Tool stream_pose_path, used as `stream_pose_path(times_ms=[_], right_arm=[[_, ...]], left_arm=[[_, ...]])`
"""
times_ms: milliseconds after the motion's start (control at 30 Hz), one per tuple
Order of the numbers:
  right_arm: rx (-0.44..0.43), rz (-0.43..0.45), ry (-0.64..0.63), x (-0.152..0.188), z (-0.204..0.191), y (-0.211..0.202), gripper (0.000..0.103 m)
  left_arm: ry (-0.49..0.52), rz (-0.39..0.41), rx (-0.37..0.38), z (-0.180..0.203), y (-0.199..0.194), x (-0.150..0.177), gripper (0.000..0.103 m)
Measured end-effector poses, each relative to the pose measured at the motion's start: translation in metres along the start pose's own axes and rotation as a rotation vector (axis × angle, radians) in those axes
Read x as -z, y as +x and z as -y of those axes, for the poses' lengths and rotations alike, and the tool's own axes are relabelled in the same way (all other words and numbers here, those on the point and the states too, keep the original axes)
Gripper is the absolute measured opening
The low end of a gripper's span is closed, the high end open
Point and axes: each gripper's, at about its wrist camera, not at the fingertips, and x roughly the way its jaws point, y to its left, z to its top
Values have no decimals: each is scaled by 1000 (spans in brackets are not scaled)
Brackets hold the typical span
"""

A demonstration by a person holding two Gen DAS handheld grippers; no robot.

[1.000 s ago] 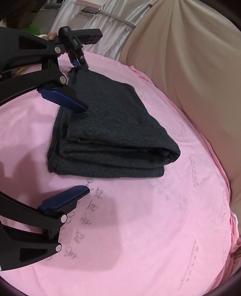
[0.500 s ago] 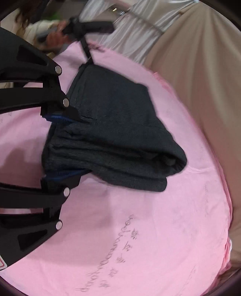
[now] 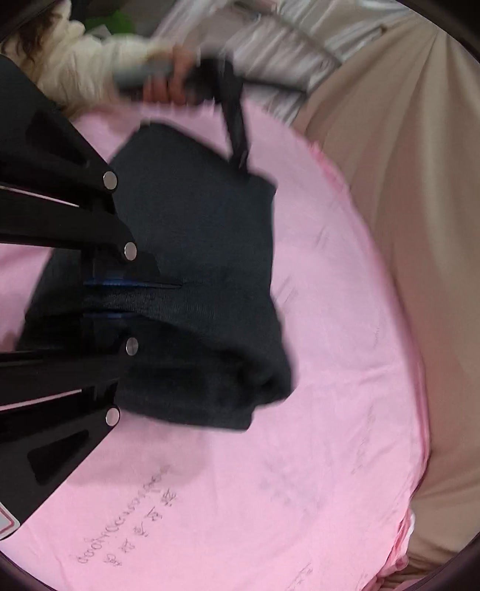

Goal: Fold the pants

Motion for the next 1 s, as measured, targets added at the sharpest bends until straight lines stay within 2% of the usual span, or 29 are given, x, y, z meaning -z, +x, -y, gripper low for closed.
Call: stream_pose_path(times_ms=[33,67,100,133,167,200,233,267,300,367,400,433,500,533,567,600,633,667,733,833,867,900,967,1000], right_arm=[[-4,16,-16,1,2,-9,8],[21,2,-17,3,11,-7,8],[98,-52,-1,8,29,6,9],[112,-90,22,13,47,15,12],[54,-75,70,14,59,16,12],[27,-68,117,13,64,11,15],[44,-57,118,10,64,4,18],[82,-30,102,6,60,-3,30],[120,-5,79,3,55,-10,37],[137,27,41,-10,49,-21,40],[135,38,28,-18,48,-23,47],[147,44,17,-26,49,-20,51],[185,35,-6,-40,55,-5,70],[197,11,-8,-47,59,11,72],[196,-3,1,-53,63,24,70],[182,-17,6,-57,66,36,39],[131,-38,6,-57,64,47,13],[124,-29,12,-58,65,54,8],[175,-24,18,-57,75,68,14],[103,-6,126,-50,87,51,21],[124,16,124,-46,82,40,30],[149,40,111,-40,79,27,44],[149,49,101,-21,74,7,58],[138,38,108,-12,75,0,59]], left_arm=[[-2,30,7,-4,0,-1,52],[-5,25,15,-6,0,-5,52],[-17,21,20,-10,0,-6,52],[-14,30,5,-10,1,-10,55],[-8,37,-15,-10,2,-11,57],[-4,44,-43,-12,3,-12,65],[-6,43,-55,-17,4,-10,69],[-9,42,-49,-20,0,-10,69],[-16,53,-48,-27,-10,-5,67],[-36,107,-20,-38,-41,7,67],[-37,119,2,-38,-54,13,68],[-38,125,36,-45,-69,24,74],[-45,114,72,-51,-83,44,79],[-38,102,83,-51,-86,54,79],[-32,89,89,-52,-87,64,79],[-29,73,87,-53,-86,76,79],[-23,63,76,-52,-82,84,79],[-15,51,56,-52,-77,91,79],[-11,18,0,-53,-59,102,81],[0,35,-13,-55,-57,110,83],[-5,36,-11,-56,-61,111,83],[-7,35,-7,-58,-65,113,83],[-22,35,2,-65,-74,116,83],[-33,38,8,-68,-78,117,84]])
